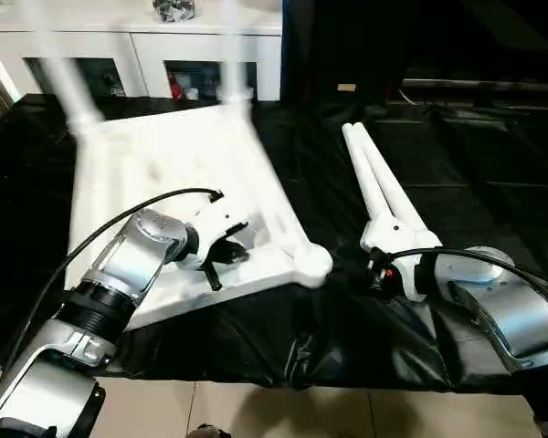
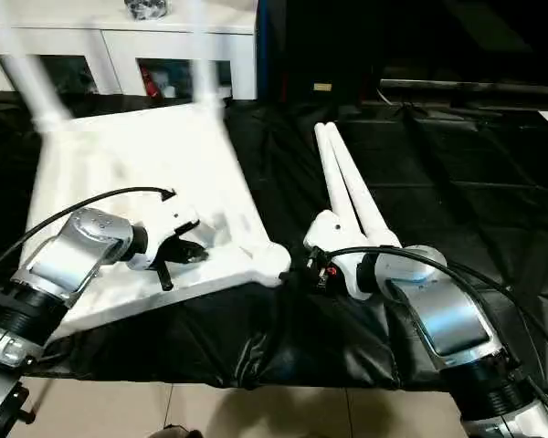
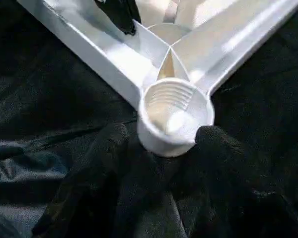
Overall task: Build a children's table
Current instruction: Rotate table base, then pick table leg
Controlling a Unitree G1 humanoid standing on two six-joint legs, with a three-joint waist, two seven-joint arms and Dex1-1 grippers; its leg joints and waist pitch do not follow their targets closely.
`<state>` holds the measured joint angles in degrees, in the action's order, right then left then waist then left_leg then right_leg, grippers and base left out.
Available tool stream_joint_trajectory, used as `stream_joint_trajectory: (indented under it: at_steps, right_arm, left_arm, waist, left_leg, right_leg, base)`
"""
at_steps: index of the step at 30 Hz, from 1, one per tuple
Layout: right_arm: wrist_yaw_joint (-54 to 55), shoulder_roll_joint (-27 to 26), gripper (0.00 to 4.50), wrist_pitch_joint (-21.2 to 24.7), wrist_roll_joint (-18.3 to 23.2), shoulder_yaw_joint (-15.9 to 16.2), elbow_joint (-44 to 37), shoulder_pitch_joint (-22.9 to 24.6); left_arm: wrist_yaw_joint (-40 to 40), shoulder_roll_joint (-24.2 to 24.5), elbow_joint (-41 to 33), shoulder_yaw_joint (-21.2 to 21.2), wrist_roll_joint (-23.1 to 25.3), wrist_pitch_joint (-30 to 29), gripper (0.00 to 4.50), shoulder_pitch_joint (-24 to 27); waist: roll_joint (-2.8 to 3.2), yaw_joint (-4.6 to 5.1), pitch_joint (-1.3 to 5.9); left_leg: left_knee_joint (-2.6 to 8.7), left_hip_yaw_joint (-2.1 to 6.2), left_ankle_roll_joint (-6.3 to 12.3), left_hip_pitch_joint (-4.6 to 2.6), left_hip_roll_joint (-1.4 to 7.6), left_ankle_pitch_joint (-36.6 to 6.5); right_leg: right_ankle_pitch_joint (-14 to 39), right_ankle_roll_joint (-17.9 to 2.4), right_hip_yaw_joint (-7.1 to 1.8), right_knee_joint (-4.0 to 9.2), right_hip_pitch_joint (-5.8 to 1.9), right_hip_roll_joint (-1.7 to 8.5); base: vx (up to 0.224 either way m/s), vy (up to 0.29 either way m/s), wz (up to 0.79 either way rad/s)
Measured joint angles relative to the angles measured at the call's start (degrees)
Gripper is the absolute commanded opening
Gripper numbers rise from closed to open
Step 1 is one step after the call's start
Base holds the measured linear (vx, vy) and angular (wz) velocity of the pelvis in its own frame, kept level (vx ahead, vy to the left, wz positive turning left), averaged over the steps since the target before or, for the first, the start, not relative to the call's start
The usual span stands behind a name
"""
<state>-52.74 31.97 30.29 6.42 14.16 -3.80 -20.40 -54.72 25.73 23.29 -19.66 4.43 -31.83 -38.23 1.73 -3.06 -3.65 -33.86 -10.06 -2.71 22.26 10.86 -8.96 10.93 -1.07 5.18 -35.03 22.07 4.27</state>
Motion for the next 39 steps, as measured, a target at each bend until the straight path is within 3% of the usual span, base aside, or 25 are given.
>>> stream_joint_trajectory:
  at_steps: [5,7,9,11,15,17,26,29,33,39]
  right_arm:
    - [0.3,-0.4,2.49,-0.6,-0.1,0.0,0.2,-0.1]
    - [1.2,-1.2,2.49,-0.5,-0.1,-0.1,1.2,-0.5]
    - [4.0,-3.5,2.66,-0.2,-0.1,-0.7,3.3,-2.2]
    - [7.5,-5.5,2.87,0.5,-0.3,-2.1,5.8,-4.3]
    - [16.3,-9.3,3.16,2.2,-1.5,-6.6,11.4,-8.9]
    - [19.5,-10.5,3.36,3.7,-1.8,-8.0,13.5,-10.0]
    - [29.4,-13.6,4.11,8.1,-4.0,-9.9,24.6,-14.6]
    - [33.1,-14.5,4.44,7.7,-4.1,-12.1,29.9,-18.2]
    - [36.7,-15.5,4.50,5.5,-4.3,-13.6,34.9,-21.1]
    - [38.9,-15.8,4.50,3.9,-4.3,-14.9,43.8,-25.6]
  left_arm:
    - [0.2,1.1,-1.0,0.3,0.4,3.2,0.01,1.6]
    - [-0.1,1.4,-1.3,0.2,0.3,4.0,0.50,2.1]
    - [-1.3,2.1,-2.4,0.6,-0.5,4.0,0.50,2.1]
    - [-2.5,2.9,-4.8,1.0,-1.4,4.1,0.86,2.1]
    - [-3.2,3.5,-6.2,1.9,-2.3,4.3,1.01,2.0]
    - [-3.5,3.7,-6.4,2.4,-2.7,4.6,1.29,2.0]
    - [-7.6,4.5,-15.2,4.1,-7.6,4.5,1.98,4.7]
    - [-7.7,4.4,-16.8,4.0,-8.2,4.1,2.31,5.6]
    - [-7.3,4.4,-17.2,4.0,-8.1,4.1,2.69,5.9]
    - [-6.9,4.6,-17.5,4.0,-8.1,4.1,2.69,6.1]
  waist:
    - [0.00,-0.28,0.00]
    - [0.00,-0.40,0.00]
    - [0.00,-0.36,0.00]
    - [0.01,-0.48,0.00]
    - [0.01,-0.61,0.01]
    - [0.01,-0.64,0.01]
    - [0.04,-0.41,-0.01]
    - [0.05,-0.27,-0.02]
    - [0.05,-0.25,-0.02]
    - [0.07,-0.29,-0.03]
  left_leg:
    - [-0.02,0.00,0.00,-0.01,0.00,0.0]
    - [-0.02,0.00,-0.01,0.00,0.00,0.0]
    - [-0.03,0.00,-0.01,-0.01,0.00,0.0]
    - [-0.03,0.00,-0.02,-0.06,-0.02,0.0]
    - [-0.03,0.00,-0.03,-0.09,-0.03,0.0]
    - [-0.04,0.00,-0.03,-0.09,-0.03,0.0]
    - [-0.05,0.00,-0.04,-0.09,-0.03,0.0]
    - [-0.05,-0.01,-0.06,-0.13,-0.03,0.0]
    - [-0.05,0.00,-0.09,-0.16,-0.03,0.0]
    - [-0.06,-0.01,-0.09,-0.13,-0.04,0.0]
  right_leg:
    - [0.0,0.0,0.00,-0.02,-0.01,0.01]
    - [0.0,0.0,0.00,-0.03,-0.01,0.01]
    - [0.0,0.0,0.00,-0.08,-0.01,0.01]
    - [0.0,0.0,0.00,-0.12,-0.03,0.03]
    - [0.0,0.0,0.00,-0.18,-0.06,0.04]
    - [0.0,0.0,0.00,-0.19,-0.07,0.04]
    - [0.0,0.0,-0.01,-0.20,-0.05,0.04]
    - [0.0,0.0,-0.01,-0.28,-0.04,0.04]
    - [0.0,0.0,-0.01,-0.33,-0.04,0.04]
    - [0.0,0.0,-0.02,-0.32,-0.04,0.04]
  base:
    - [0.000,0.000,0.00]
    - [0.000,0.000,0.00]
    - [0.000,0.000,0.00]
    - [0.000,0.000,0.00]
    - [0.000,0.000,0.00]
    - [0.000,0.000,0.00]
    - [0.000,0.000,0.00]
    - [0.000,0.000,0.00]
    - [0.000,0.000,0.00]
    - [0.000,0.000,0.00]
